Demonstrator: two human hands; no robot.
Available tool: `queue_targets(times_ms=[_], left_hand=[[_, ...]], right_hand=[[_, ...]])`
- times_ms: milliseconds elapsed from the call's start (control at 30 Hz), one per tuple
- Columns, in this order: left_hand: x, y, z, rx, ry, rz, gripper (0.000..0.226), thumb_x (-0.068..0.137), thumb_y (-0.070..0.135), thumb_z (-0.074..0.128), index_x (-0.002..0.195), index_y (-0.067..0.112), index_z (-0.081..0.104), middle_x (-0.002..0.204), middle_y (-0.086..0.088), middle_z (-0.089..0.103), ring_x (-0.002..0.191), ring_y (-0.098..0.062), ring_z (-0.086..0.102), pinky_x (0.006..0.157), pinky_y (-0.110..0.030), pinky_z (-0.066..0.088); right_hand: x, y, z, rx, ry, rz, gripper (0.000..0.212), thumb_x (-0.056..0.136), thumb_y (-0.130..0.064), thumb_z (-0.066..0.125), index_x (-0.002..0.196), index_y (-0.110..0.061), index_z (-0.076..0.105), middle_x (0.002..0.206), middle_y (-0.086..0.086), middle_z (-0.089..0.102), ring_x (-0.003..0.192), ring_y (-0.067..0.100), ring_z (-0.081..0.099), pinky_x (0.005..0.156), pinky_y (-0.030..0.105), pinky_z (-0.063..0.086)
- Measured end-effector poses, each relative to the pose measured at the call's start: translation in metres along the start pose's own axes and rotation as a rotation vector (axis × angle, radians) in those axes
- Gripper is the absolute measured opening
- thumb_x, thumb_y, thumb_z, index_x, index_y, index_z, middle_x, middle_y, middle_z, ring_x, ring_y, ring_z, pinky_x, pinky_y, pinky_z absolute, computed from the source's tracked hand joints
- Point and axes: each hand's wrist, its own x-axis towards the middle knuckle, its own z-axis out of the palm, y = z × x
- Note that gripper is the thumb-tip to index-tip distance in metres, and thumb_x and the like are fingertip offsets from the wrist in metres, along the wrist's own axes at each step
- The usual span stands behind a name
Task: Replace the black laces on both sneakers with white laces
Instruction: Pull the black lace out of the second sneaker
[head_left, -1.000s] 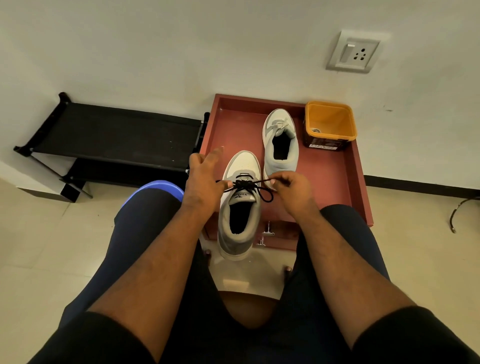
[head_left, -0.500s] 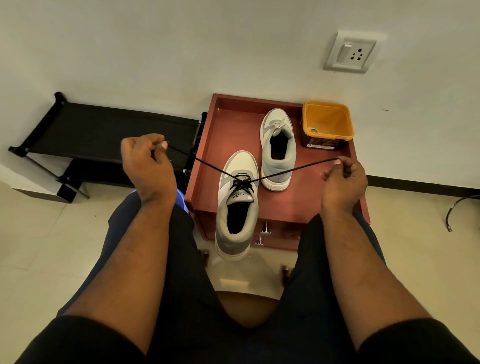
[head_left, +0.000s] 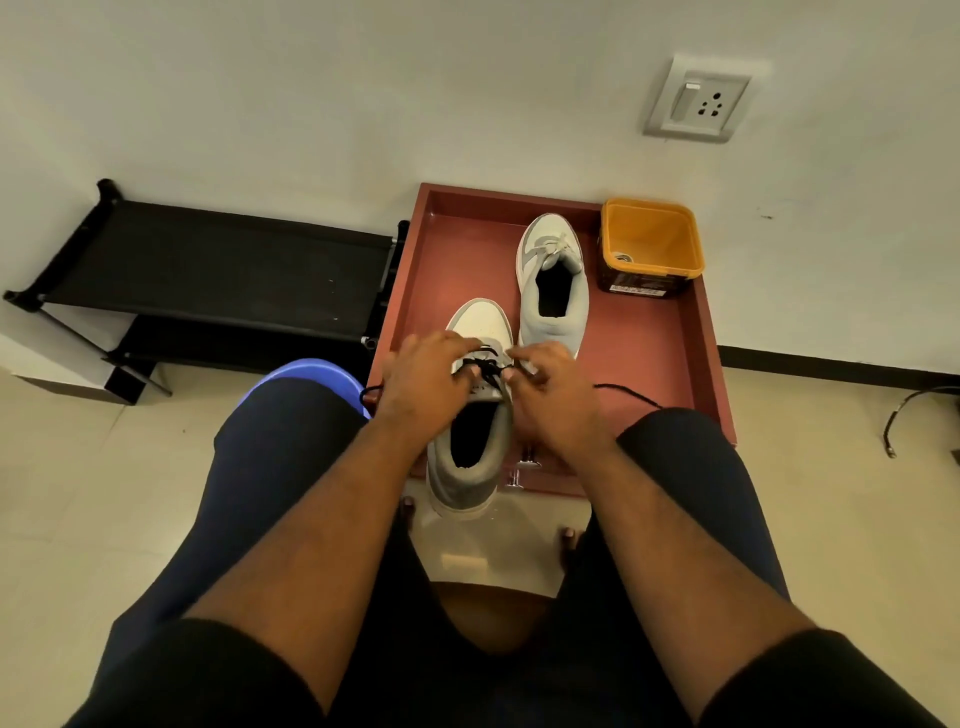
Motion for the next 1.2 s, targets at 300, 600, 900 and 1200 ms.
queue_targets(times_ms=[300,600,900,1200], left_hand=[[0.001,0.001,0.008,-0.399,0.038,-0.092,0.009,0.085,0.015,0.071,0.093,0.018,0.068,0.087,0.009,0.062,0.079,-0.007,0.059,0.075,-0.019,0.049],[0.003,0.002,0.001,-0.913,0.083,-0.328,0.013,0.092,0.003,0.059,0.101,0.011,0.057,0.084,-0.005,0.068,0.077,-0.010,0.067,0.066,-0.013,0.049],[0.011,-0.020,-0.031,-1.371,0.147,-0.322,0.034,0.079,0.009,0.073,0.107,0.026,0.062,0.102,-0.004,0.064,0.092,-0.014,0.062,0.082,-0.029,0.051],[0.014,-0.054,-0.038,-0.663,0.868,-0.632,0.054,0.085,0.009,0.064,0.134,0.019,0.043,0.148,-0.011,0.026,0.130,-0.024,0.040,0.100,-0.030,0.046]], right_hand=[[-0.001,0.000,0.019,0.144,-0.038,0.081,0.026,0.084,-0.015,0.071,0.110,-0.014,0.070,0.094,-0.009,0.054,0.090,0.009,0.055,0.082,0.023,0.047],[0.005,-0.007,0.019,0.623,0.074,0.462,0.021,0.083,0.002,0.060,0.082,-0.017,0.053,0.078,0.003,0.058,0.073,0.014,0.053,0.066,0.028,0.046],[0.017,-0.003,-0.034,1.348,0.307,0.570,0.028,0.087,0.005,0.049,0.096,-0.021,0.057,0.073,0.002,0.061,0.068,0.015,0.058,0.058,0.028,0.040],[0.027,0.036,-0.072,0.732,0.626,0.573,0.051,0.087,-0.005,0.062,0.134,-0.021,0.048,0.117,0.007,0.060,0.108,0.021,0.058,0.091,0.032,0.048]])
